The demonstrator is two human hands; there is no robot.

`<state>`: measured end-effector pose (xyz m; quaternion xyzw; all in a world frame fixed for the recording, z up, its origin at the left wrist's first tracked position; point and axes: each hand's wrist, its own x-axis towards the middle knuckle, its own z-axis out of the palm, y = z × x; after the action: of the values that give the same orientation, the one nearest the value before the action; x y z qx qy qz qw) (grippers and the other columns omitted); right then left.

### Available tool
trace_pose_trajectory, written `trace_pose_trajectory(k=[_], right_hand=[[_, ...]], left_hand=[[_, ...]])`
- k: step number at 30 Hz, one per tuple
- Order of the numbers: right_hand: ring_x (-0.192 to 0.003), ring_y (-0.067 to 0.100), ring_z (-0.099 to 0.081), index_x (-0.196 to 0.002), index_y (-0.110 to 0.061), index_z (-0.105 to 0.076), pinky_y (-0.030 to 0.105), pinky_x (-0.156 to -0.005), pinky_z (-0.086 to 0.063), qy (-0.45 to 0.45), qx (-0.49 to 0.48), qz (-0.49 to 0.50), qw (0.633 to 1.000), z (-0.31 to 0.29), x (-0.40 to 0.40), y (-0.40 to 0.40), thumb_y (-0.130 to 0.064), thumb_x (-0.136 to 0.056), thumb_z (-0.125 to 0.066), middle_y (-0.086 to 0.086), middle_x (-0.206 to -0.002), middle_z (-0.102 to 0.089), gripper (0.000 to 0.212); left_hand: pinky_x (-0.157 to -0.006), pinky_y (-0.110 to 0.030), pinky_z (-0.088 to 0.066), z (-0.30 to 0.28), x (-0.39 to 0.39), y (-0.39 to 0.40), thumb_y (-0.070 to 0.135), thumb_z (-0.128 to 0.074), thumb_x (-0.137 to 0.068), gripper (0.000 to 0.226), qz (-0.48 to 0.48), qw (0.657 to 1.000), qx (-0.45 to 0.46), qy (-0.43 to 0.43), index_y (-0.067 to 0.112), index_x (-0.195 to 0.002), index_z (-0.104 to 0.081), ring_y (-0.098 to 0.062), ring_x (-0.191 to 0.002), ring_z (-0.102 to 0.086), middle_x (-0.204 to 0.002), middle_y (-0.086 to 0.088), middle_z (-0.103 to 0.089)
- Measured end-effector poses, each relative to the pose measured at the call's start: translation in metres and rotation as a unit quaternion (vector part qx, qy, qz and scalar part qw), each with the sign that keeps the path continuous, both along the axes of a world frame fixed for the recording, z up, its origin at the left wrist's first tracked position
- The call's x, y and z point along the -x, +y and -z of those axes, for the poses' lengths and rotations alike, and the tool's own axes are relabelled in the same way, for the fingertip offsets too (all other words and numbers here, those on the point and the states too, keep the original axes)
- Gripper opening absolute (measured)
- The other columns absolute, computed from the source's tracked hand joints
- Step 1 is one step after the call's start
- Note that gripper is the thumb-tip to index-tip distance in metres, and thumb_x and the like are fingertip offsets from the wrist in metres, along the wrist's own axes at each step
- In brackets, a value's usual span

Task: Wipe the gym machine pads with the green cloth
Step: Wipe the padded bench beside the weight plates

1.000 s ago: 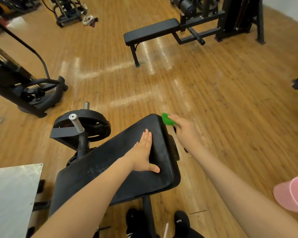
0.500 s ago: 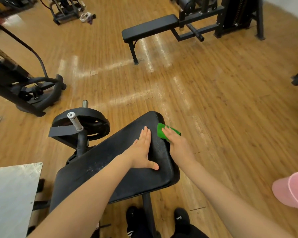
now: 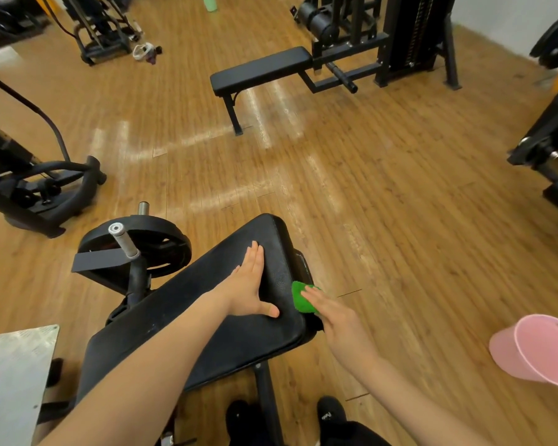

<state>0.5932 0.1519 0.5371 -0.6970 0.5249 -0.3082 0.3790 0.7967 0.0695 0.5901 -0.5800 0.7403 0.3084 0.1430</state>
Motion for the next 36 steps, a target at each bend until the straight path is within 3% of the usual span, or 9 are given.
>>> trace_pose_trajectory(k=[3,5,8,15,21,25,27,32,36], right_hand=[[-0.129,0.004,-0.037,-0.133,-0.018,-0.050,0.017,-0.109,-0.027,-0.035,-0.013,0.058,0.998,-0.016,-0.006,-0.020,-0.002,-0.095,-0.047,-0.008,-0.137,-0.046,0.042],[-0.131,0.001,-0.031,-0.135,-0.017,-0.049,0.013,-0.109,-0.020,-0.030,-0.008,0.042,0.999,-0.020,-0.015,-0.034,-0.002,-0.095,-0.046,-0.011,-0.138,-0.042,0.042],[-0.136,-0.001,-0.018,-0.138,-0.016,-0.044,0.014,-0.112,-0.011,-0.020,-0.005,0.003,1.000,-0.011,-0.026,-0.033,0.004,-0.095,-0.042,-0.015,-0.142,-0.029,0.048],[-0.139,-0.003,-0.008,-0.139,-0.017,-0.029,0.009,-0.112,0.001,0.019,0.047,0.001,0.999,0.008,-0.021,0.024,0.022,-0.081,-0.043,-0.005,-0.148,-0.026,0.072],[-0.136,-0.012,0.005,-0.139,-0.026,-0.026,0.015,-0.112,0.006,0.055,0.095,-0.039,0.993,-0.002,-0.016,0.017,-0.019,-0.093,-0.054,-0.019,-0.147,-0.015,0.055],[-0.137,0.006,-0.021,-0.130,-0.008,-0.051,0.030,-0.114,-0.019,0.032,0.134,0.003,0.990,0.007,-0.023,0.023,0.011,-0.079,-0.063,-0.004,-0.140,-0.038,0.055],[-0.133,0.014,-0.031,-0.125,-0.008,-0.055,0.026,-0.114,-0.017,0.034,0.172,-0.015,0.984,0.014,-0.020,0.034,0.022,-0.069,-0.066,0.000,-0.136,-0.044,0.064],[-0.128,0.017,-0.041,-0.124,-0.020,-0.048,0.045,-0.098,-0.043,0.075,0.190,-0.021,0.979,0.012,-0.010,0.038,0.025,-0.060,-0.071,0.002,-0.132,-0.052,0.081],[-0.120,0.025,-0.051,-0.117,-0.013,-0.057,0.038,-0.098,-0.043,0.089,0.232,0.006,0.969,-0.022,-0.016,-0.001,0.014,-0.071,-0.058,0.012,-0.123,-0.060,0.054]], left_hand=[[-0.121,-0.044,-0.005,-0.001,0.001,0.000,0.048,-0.076,-0.077,0.132,-0.004,1.000,-0.002,0.004,0.010,-0.145,0.030,-0.021,-0.144,0.024,-0.152,-0.004,0.037],[-0.121,-0.046,-0.007,-0.003,0.003,-0.001,0.048,-0.076,-0.077,0.132,-0.005,1.000,-0.003,0.006,0.009,-0.145,0.030,-0.021,-0.144,0.024,-0.152,-0.005,0.037],[-0.121,-0.046,-0.007,-0.003,0.003,-0.001,0.048,-0.077,-0.076,0.133,-0.006,1.000,-0.006,0.005,0.008,-0.145,0.029,-0.022,-0.144,0.025,-0.153,-0.006,0.037],[-0.121,-0.045,-0.004,0.000,0.000,-0.001,0.049,-0.076,-0.076,0.134,-0.001,1.000,-0.006,0.010,0.008,-0.145,0.030,-0.021,-0.143,0.027,-0.152,-0.006,0.038],[-0.121,-0.047,-0.004,0.001,-0.001,0.001,0.049,-0.076,-0.076,0.133,0.001,1.000,0.002,0.020,0.008,-0.145,0.029,-0.022,-0.144,0.026,-0.152,-0.007,0.038],[-0.121,-0.046,-0.004,0.000,0.000,0.002,0.051,-0.075,-0.076,0.132,0.007,1.000,0.010,0.015,0.007,-0.146,0.028,-0.023,-0.144,0.025,-0.153,-0.008,0.036],[-0.121,-0.046,-0.004,0.000,0.000,0.003,0.053,-0.074,-0.076,0.132,0.014,1.000,0.014,0.011,0.006,-0.146,0.028,-0.024,-0.145,0.024,-0.153,-0.009,0.035],[-0.119,-0.043,0.004,-0.001,-0.009,-0.003,0.063,-0.071,-0.072,0.135,0.068,0.997,0.036,-0.028,0.005,-0.148,0.024,-0.024,-0.145,0.021,-0.156,-0.012,0.029],[-0.118,-0.044,0.005,0.006,-0.021,-0.003,0.070,-0.071,-0.066,0.140,0.089,0.991,0.080,-0.053,0.005,-0.149,0.021,-0.024,-0.145,0.023,-0.156,-0.012,0.028]])
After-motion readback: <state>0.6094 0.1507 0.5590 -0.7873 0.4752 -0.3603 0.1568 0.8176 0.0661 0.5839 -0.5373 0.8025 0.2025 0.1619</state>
